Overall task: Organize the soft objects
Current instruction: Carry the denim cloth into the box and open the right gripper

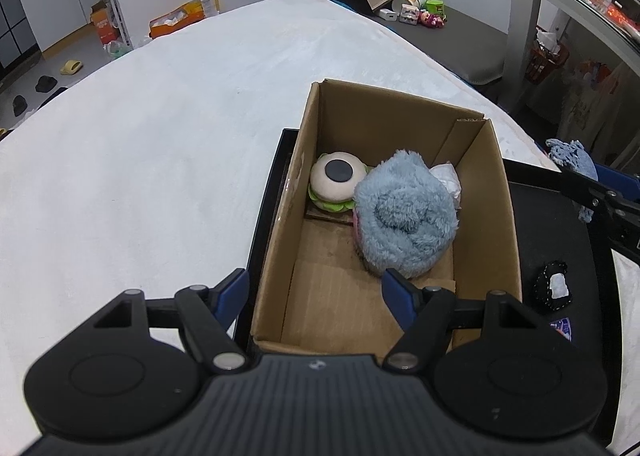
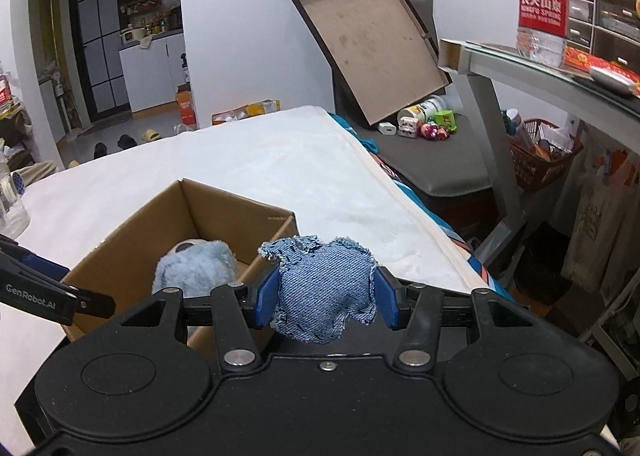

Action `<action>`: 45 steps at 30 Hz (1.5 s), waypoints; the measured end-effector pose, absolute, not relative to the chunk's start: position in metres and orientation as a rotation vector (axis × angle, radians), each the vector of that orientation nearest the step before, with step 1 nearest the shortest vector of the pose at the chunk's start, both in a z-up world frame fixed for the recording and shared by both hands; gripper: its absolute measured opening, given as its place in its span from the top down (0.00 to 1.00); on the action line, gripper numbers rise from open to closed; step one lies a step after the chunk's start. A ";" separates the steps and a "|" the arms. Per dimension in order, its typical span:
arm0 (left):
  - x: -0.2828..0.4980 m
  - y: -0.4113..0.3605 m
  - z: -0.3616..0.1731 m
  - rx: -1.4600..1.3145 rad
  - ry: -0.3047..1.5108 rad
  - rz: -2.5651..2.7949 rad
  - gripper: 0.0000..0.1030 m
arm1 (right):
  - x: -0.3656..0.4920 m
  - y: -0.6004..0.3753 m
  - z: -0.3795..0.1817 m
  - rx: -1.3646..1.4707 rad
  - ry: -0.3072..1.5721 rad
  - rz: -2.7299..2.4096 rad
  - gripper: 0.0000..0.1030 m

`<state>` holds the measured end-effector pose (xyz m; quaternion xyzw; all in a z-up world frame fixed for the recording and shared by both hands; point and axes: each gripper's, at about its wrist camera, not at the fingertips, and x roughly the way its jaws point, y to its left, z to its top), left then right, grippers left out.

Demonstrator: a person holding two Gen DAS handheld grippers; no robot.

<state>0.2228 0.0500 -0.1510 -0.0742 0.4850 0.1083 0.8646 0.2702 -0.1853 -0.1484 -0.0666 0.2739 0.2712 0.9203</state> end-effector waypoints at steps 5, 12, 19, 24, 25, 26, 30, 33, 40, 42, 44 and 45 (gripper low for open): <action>0.221 0.054 -0.151 -0.163 1.001 0.206 0.31 | 0.268 -0.175 -0.143 -0.145 0.556 0.568 0.52; 0.221 0.064 -0.153 -0.200 0.986 0.187 0.34 | 0.266 -0.157 -0.137 -0.119 0.550 0.606 0.52; 0.219 0.075 -0.155 -0.235 0.981 0.170 0.46 | 0.268 -0.140 -0.137 -0.066 0.574 0.660 0.52; 0.218 0.082 -0.158 -0.264 0.985 0.151 0.67 | 0.270 -0.126 -0.139 -0.059 0.595 0.680 0.52; 0.218 0.084 -0.159 -0.265 0.984 0.153 0.70 | 0.270 -0.123 -0.140 -0.062 0.598 0.681 0.52; 0.217 0.085 -0.159 -0.267 0.983 0.152 0.71 | 0.271 -0.120 -0.141 -0.066 0.604 0.682 0.51; 0.217 0.092 -0.161 -0.286 0.986 0.143 0.75 | 0.271 -0.112 -0.148 -0.069 0.630 0.686 0.51; 0.217 0.095 -0.162 -0.291 0.987 0.140 0.75 | 0.272 -0.108 -0.153 -0.076 0.641 0.675 0.51; 0.217 0.102 -0.164 -0.303 0.989 0.141 0.75 | 0.269 -0.103 -0.160 -0.119 0.631 0.645 0.48; 0.217 0.103 -0.164 -0.305 0.991 0.143 0.75 | 0.268 -0.103 -0.160 -0.123 0.623 0.647 0.48; 0.216 0.104 -0.164 -0.306 0.992 0.146 0.75 | 0.267 -0.102 -0.160 -0.134 0.614 0.643 0.47; 0.216 0.104 -0.164 -0.306 0.993 0.147 0.75 | 0.266 -0.102 -0.160 -0.139 0.611 0.642 0.47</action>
